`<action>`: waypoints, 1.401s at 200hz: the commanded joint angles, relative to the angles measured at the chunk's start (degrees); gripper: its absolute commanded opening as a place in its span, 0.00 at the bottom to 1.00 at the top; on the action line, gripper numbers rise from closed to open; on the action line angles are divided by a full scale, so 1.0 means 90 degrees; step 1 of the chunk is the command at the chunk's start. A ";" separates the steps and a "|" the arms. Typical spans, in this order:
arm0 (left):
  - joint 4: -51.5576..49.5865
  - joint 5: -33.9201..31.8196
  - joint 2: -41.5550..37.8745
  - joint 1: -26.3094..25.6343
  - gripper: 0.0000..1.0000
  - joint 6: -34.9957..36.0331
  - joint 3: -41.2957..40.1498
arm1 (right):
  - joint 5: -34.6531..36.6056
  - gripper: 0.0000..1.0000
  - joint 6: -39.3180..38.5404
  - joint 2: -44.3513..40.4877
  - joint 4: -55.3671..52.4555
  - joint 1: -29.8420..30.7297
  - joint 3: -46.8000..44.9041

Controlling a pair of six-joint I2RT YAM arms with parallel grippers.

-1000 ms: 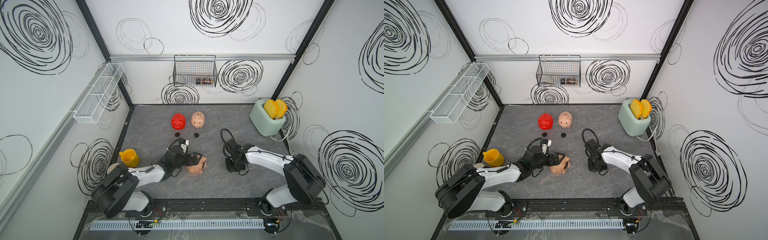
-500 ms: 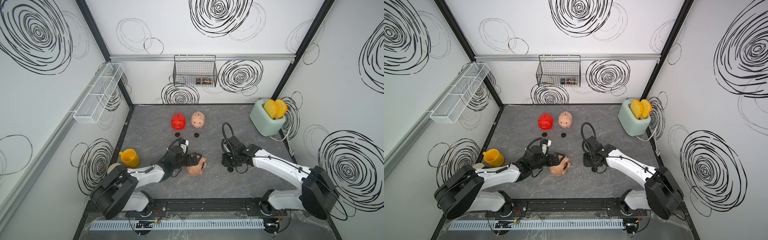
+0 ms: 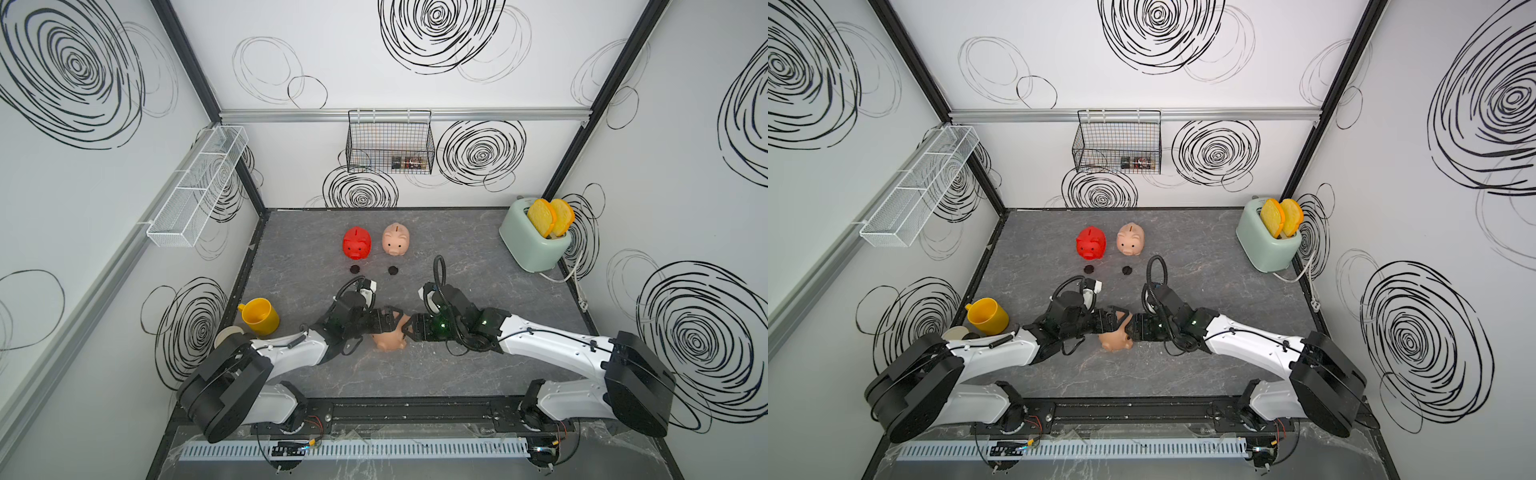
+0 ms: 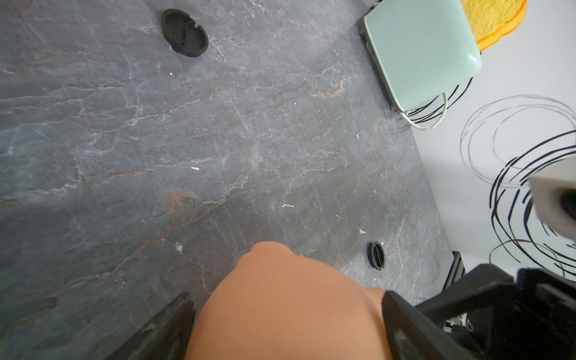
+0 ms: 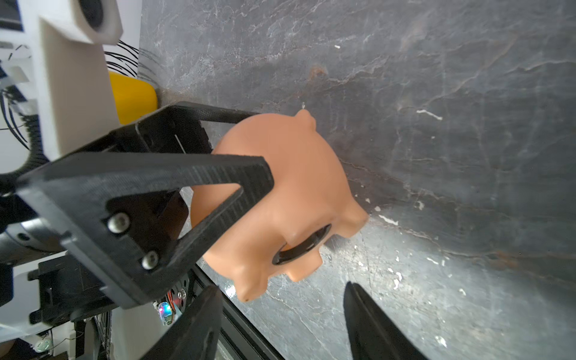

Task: Open piggy banks
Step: Adjust the piggy bank at the center of the board.

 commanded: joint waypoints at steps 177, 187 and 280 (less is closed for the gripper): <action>-0.0789 0.0462 -0.0405 0.0325 0.96 -0.0014 0.0298 | -0.0051 0.69 0.0185 0.0721 0.0393 -0.0060 0.0135; -0.0867 0.0500 -0.0529 0.0422 0.96 -0.0004 0.0289 | -0.0051 0.68 0.0196 0.0753 0.0356 -0.0082 0.0125; -0.1223 0.1098 -0.1794 0.1058 0.96 -0.0019 -0.0564 | -0.0059 0.65 0.0253 0.0702 0.0356 -0.0263 -0.0045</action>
